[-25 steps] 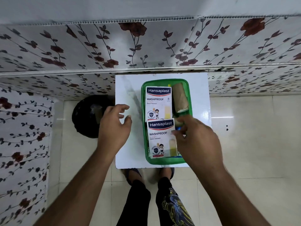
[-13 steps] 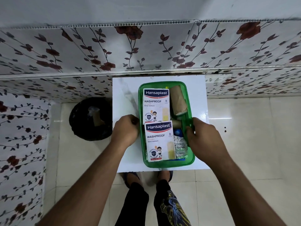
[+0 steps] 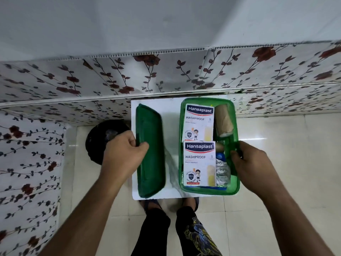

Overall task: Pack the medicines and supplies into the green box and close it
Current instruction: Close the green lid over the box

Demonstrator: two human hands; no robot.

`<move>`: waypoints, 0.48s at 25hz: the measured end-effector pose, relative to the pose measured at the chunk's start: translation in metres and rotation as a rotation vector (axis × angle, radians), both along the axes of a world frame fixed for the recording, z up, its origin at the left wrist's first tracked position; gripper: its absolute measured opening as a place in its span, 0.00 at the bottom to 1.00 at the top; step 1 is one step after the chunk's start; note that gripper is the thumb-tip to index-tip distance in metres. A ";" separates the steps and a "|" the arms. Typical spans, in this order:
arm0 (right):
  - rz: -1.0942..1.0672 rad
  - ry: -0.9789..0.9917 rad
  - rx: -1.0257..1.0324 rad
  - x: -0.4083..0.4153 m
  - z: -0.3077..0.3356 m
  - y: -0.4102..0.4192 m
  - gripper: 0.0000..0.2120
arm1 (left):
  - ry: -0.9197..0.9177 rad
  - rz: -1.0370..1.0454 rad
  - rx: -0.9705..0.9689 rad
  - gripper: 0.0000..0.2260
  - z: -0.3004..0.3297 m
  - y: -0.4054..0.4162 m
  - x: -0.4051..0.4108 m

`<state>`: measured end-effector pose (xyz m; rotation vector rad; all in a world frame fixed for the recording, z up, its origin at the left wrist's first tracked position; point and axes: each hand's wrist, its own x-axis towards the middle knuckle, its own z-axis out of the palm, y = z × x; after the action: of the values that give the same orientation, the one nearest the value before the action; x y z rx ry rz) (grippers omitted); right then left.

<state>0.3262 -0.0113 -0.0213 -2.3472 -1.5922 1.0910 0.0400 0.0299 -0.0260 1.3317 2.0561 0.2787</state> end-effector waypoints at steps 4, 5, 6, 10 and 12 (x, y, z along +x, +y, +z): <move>0.099 0.014 0.001 -0.033 -0.025 0.004 0.10 | 0.096 -0.037 0.104 0.14 0.047 0.004 -0.001; 0.110 0.017 0.003 -0.040 -0.030 0.005 0.10 | 0.125 -0.039 0.113 0.14 0.054 0.005 0.000; 0.114 0.015 -0.003 -0.045 -0.035 0.005 0.09 | 0.142 -0.048 0.121 0.14 0.060 0.005 0.004; 0.073 0.027 -0.021 -0.053 -0.044 0.006 0.10 | 0.197 -0.165 0.131 0.14 0.072 0.002 0.037; -0.003 0.101 -0.033 -0.050 -0.041 0.007 0.10 | 0.262 -0.239 0.126 0.14 0.069 0.002 0.059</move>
<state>0.2765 -0.0039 -0.0618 -2.2738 -1.5476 1.2233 0.0993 0.0318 0.0430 1.7536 2.0881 0.1346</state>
